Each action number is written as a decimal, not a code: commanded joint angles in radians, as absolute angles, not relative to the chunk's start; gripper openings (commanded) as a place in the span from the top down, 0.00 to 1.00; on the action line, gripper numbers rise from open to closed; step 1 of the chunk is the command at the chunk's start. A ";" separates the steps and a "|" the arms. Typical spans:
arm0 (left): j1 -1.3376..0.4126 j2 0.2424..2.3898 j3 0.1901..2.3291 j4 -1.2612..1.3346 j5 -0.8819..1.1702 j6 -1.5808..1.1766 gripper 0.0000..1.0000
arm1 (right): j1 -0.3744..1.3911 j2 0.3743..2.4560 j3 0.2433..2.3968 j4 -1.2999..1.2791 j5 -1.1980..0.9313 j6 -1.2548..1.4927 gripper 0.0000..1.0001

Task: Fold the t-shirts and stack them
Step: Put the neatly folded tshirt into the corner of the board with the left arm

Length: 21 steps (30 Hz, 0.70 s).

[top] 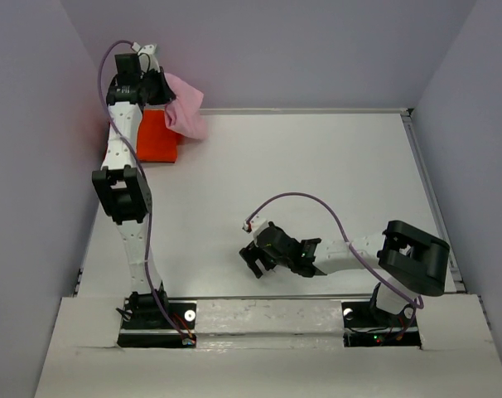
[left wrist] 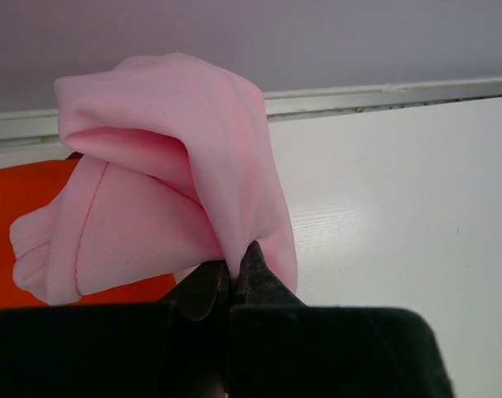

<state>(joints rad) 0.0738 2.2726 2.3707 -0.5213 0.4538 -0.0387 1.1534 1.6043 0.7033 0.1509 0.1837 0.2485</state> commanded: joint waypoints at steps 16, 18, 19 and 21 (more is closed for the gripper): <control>0.127 2.117 2.261 -0.508 0.479 -0.025 1.00 | 1.166 1.634 0.683 0.164 0.172 0.245 0.11; 0.141 2.109 2.217 -0.500 0.479 -0.022 1.00 | 1.166 1.640 0.686 0.166 0.173 0.244 0.11; 0.155 2.097 2.198 -0.486 0.477 -0.023 1.00 | 1.166 1.643 0.686 0.166 0.173 0.241 0.11; 0.172 2.091 2.169 -0.480 0.477 -0.023 1.00 | 1.166 1.644 0.686 0.166 0.173 0.241 0.11</control>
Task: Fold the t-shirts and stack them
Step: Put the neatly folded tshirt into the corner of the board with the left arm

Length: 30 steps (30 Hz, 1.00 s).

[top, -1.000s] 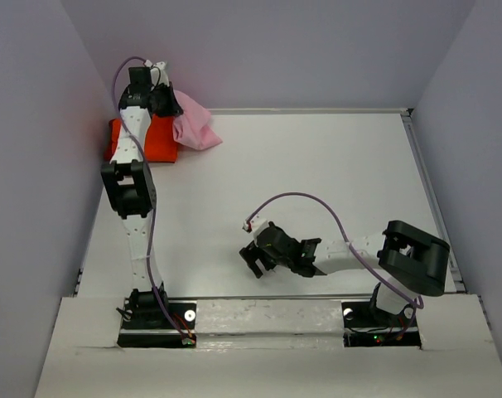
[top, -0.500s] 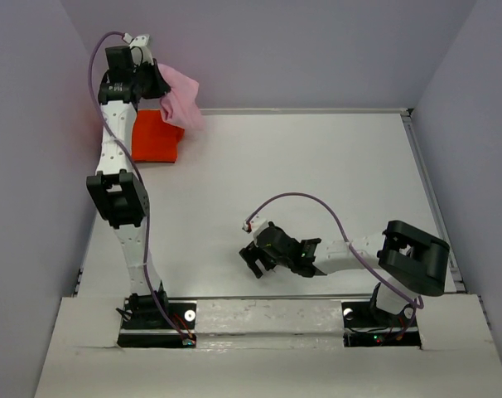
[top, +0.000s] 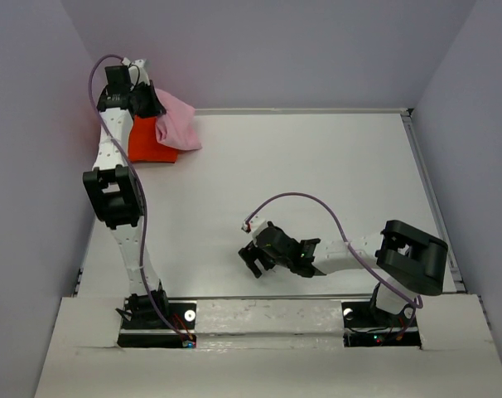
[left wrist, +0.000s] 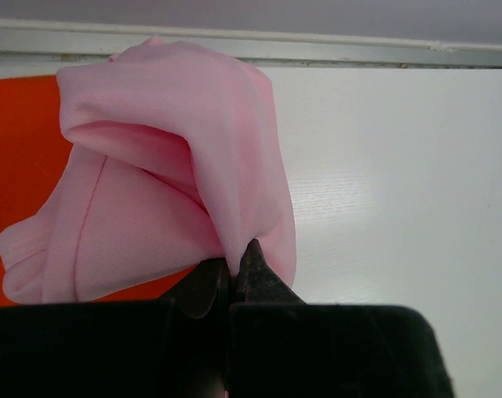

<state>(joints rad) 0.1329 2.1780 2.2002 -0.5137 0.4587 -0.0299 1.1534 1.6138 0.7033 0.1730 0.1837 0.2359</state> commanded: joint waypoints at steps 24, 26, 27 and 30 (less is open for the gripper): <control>0.235 2.183 2.102 -0.474 0.186 -0.006 1.00 | 1.166 1.637 0.672 0.178 0.167 0.242 0.11; 0.235 2.184 2.100 -0.469 0.144 -0.006 1.00 | 1.166 1.637 0.672 0.178 0.166 0.241 0.11; 0.236 2.189 2.102 -0.469 0.127 -0.006 1.00 | 1.166 1.637 0.672 0.179 0.167 0.239 0.11; 0.238 2.191 2.105 -0.462 0.092 -0.006 1.00 | 1.166 1.637 0.670 0.179 0.169 0.241 0.11</control>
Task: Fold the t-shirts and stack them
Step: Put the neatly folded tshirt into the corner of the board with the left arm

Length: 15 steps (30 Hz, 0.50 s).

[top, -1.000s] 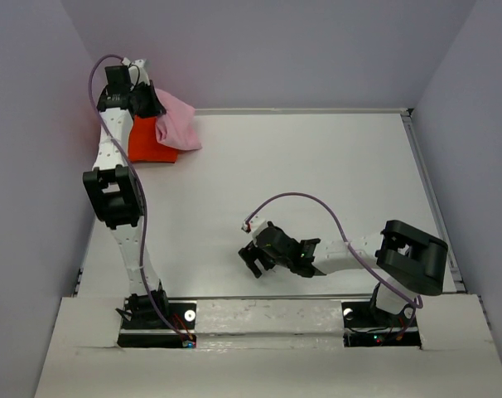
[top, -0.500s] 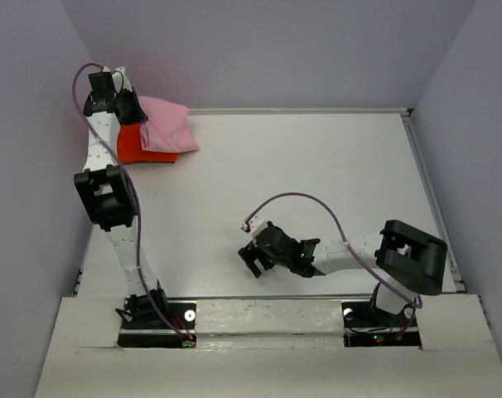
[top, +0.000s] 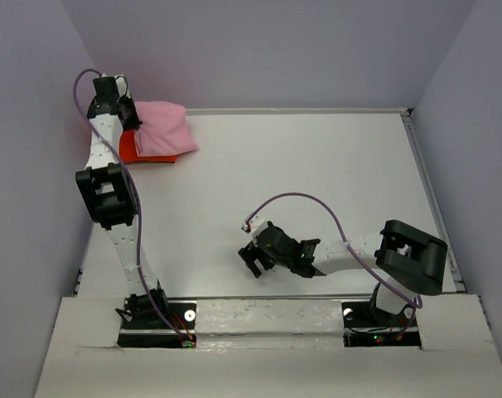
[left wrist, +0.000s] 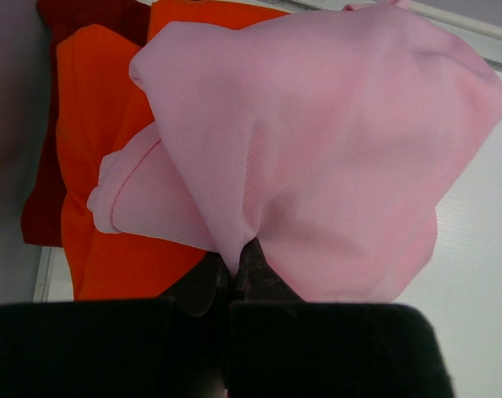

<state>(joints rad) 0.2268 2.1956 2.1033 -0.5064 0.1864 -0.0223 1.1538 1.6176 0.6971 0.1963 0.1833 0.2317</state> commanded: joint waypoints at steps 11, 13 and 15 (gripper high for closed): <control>0.245 2.160 2.174 -0.477 0.138 -0.031 1.00 | 1.166 1.649 0.675 0.179 0.163 0.238 0.11; 0.247 2.152 2.195 -0.483 0.155 -0.037 1.00 | 1.166 1.649 0.675 0.179 0.163 0.238 0.11; 0.247 2.148 2.221 -0.485 0.175 -0.047 1.00 | 1.166 1.652 0.676 0.179 0.164 0.238 0.11</control>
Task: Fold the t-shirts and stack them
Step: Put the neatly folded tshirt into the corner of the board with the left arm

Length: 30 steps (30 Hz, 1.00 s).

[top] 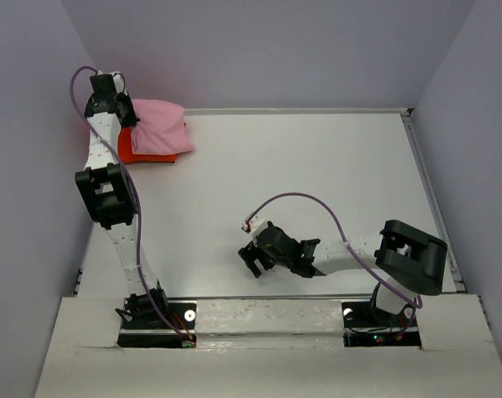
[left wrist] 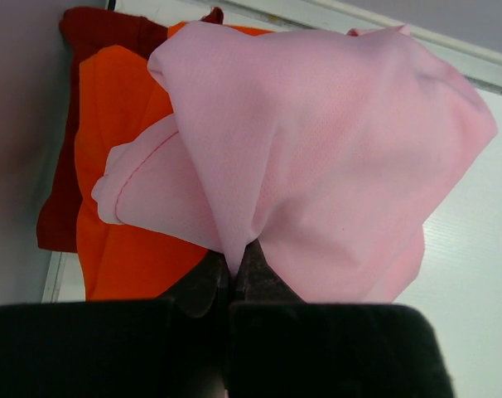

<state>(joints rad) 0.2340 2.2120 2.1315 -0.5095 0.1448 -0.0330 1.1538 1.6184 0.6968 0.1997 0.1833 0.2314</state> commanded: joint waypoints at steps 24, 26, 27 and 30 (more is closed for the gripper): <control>0.267 2.270 2.235 -0.505 0.146 -0.012 1.00 | 1.166 1.658 0.678 0.179 0.169 0.236 0.11; 0.275 2.272 2.226 -0.499 0.137 -0.014 1.00 | 1.166 1.660 0.678 0.179 0.169 0.236 0.11; 0.281 2.270 2.209 -0.496 0.130 -0.012 1.00 | 1.166 1.658 0.678 0.179 0.169 0.236 0.11; 0.291 2.275 2.197 -0.491 0.091 -0.011 1.00 | 1.166 1.655 0.677 0.179 0.166 0.236 0.11</control>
